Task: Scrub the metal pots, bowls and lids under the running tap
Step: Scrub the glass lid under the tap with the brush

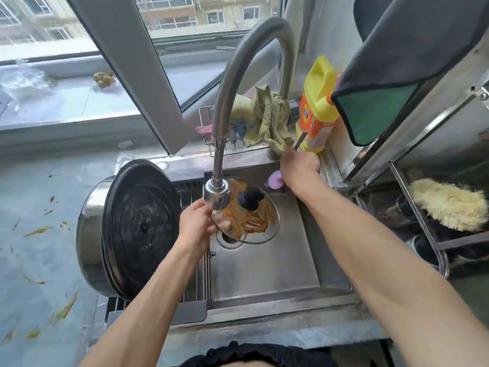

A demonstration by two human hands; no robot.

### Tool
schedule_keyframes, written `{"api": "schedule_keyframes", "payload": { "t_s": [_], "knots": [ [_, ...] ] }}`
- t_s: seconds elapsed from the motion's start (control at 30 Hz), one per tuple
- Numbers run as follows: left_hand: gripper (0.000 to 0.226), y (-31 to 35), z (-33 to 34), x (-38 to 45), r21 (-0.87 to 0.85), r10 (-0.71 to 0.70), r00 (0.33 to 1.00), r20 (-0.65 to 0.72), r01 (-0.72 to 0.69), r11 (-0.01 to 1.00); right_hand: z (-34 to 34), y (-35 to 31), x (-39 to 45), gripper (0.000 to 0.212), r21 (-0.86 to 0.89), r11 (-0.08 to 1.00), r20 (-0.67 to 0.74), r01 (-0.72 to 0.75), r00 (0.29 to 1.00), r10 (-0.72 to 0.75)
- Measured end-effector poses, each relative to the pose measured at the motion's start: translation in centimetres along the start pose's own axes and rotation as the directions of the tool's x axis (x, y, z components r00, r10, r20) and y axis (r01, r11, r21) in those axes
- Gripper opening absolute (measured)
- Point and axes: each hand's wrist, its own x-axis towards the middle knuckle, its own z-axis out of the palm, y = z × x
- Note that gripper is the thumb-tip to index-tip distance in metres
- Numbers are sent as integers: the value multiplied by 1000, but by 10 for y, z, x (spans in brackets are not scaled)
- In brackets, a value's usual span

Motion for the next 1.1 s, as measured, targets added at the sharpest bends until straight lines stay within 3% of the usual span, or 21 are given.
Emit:
{"api": "schedule_keyframes", "payload": {
  "t_s": [0.07,0.2,0.3,0.43,0.67,0.9,1.1],
  "knots": [
    [13,0,2,0,-48,-17,1000,3,17,999,6,3,12,42,116,992,31,-49,998,46],
    [13,-3,7,-2,-121,-47,999,-9,46,992,21,1,28,46,35,998,-47,-46,998,48],
    [24,-5,5,-3,-138,-76,997,-24,72,988,28,1,32,49,34,999,-79,-24,997,26],
    [30,-11,5,-6,-103,-70,997,-19,68,992,33,4,30,55,124,992,-130,2,991,14],
    [18,-23,-4,-8,10,-18,1000,-1,18,1000,46,17,6,84,255,966,-122,42,992,-11],
    [18,-22,-3,-10,9,-25,1000,-11,25,1000,28,20,18,65,83,995,-86,53,995,-46],
    [16,-19,14,-6,-79,-61,998,-13,59,995,31,3,25,58,73,997,-104,41,994,-33]
  ]
}}
